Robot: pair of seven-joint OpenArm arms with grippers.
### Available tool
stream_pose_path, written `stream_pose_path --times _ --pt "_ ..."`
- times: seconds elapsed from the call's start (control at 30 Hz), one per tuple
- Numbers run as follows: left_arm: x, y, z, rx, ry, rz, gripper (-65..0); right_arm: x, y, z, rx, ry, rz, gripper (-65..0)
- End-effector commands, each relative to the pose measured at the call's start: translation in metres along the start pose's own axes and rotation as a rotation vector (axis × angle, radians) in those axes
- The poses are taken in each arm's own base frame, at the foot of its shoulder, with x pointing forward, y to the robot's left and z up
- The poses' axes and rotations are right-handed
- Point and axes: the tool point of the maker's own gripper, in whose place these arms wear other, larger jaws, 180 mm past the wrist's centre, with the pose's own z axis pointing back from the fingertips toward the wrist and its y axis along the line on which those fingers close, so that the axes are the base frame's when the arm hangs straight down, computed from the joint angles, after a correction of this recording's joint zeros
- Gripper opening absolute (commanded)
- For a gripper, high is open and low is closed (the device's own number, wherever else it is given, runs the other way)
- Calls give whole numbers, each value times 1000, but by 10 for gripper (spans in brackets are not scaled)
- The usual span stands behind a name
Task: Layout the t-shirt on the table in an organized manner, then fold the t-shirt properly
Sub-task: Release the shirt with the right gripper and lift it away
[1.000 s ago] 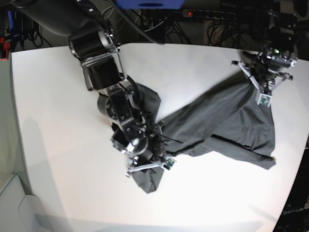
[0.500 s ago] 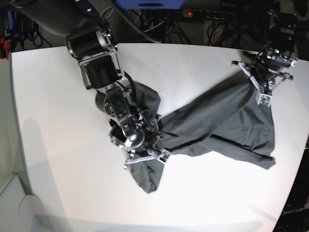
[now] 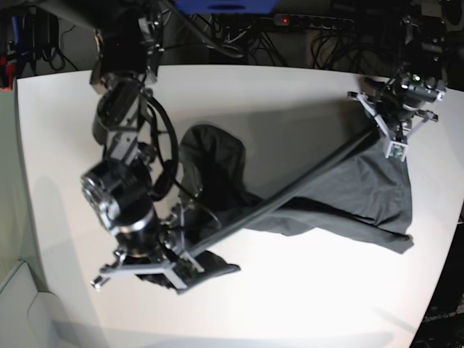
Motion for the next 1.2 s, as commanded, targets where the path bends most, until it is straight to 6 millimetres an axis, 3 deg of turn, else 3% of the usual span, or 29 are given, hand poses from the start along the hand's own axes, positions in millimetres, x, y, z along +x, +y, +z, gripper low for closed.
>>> stream_pose_path --times 0.0,0.1,0.2,0.37,0.53,0.67,0.87,0.97,1.03,1.17 --pt "4 11 4 38 -4 -17 -644 -7 -14 9 -60 27 5 -650" --pt "7 11 5 38 -12 -22 -644 -51 0 16 -27 149 35 -650" --pt "9 17 8 52 -16 -44 -644 -95 28 28 41 231 22 -650" --pt "15 29 13 78 -25 -83 -644 -129 90 55 192 250 1 -650" --pt "23 53 21 133 -43 -89 -644 -134 142 81 315 215 -63 -650" --pt "32 81 32 203 -70 -63 -644 -135 165 96 374 188 -89 -650" --pt "33 93 37 232 -60 -80 -641 -141 175 100 399 206 -95 -650" --pt "16 88 35 219 -19 -91 -639 -142 175 100 401 207 -95 -650" --pt "11 88 34 216 -5 -90 -613 -142 175 100 401 207 -95 -642" --pt "-4 86 33 212 32 -93 -449 -142 176 100 402 208 -95 -569"
